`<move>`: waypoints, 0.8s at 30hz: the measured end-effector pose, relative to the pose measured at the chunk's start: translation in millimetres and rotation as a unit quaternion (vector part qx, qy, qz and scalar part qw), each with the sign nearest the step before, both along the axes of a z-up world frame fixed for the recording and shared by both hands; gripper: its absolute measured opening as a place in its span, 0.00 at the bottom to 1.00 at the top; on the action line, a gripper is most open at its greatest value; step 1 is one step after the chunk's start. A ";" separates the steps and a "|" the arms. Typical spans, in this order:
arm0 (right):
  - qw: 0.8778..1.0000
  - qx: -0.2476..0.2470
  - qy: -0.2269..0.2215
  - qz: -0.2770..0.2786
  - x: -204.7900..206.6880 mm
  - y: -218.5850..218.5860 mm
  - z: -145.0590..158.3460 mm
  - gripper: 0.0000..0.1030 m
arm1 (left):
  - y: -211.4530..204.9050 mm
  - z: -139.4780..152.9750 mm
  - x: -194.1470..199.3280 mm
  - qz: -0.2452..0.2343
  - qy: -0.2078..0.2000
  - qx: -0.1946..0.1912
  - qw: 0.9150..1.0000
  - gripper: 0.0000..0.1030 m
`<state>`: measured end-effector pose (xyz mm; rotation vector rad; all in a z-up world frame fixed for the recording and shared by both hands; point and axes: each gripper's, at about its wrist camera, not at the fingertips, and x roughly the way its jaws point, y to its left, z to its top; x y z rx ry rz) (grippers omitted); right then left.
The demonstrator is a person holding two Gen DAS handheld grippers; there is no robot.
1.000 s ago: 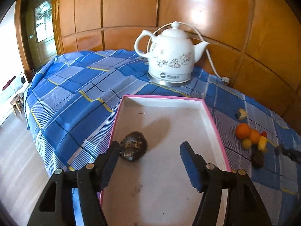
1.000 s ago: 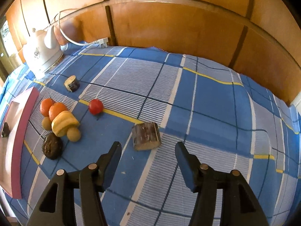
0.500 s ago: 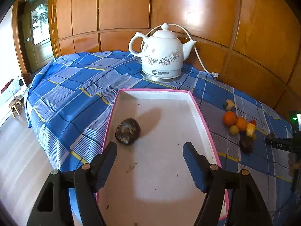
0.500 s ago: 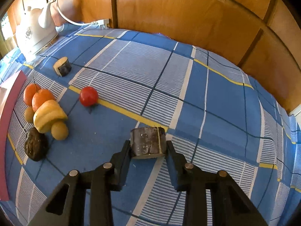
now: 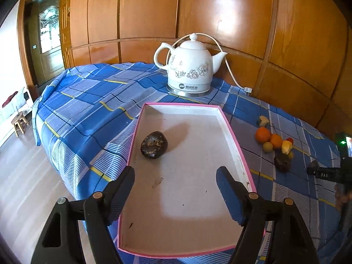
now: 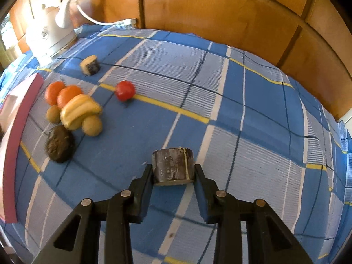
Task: Organize fruits
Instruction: 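Move the right tool to the wooden log piece and close on it, then carry the log piece with the right tool into the tray and open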
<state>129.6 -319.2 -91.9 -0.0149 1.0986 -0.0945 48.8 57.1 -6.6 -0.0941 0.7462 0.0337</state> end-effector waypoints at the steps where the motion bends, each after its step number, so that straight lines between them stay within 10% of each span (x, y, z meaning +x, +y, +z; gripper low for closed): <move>1: 1.000 0.002 -0.004 0.003 -2.3 3.2 2.8 0.34 | 0.9 0.6 -1.3 0.001 -0.002 0.000 1.000 0.77; 24: 0.963 0.103 -0.039 0.248 -13.4 215.9 53.1 0.34 | 33.0 -2.8 -16.3 0.031 -0.005 -0.030 0.999 0.78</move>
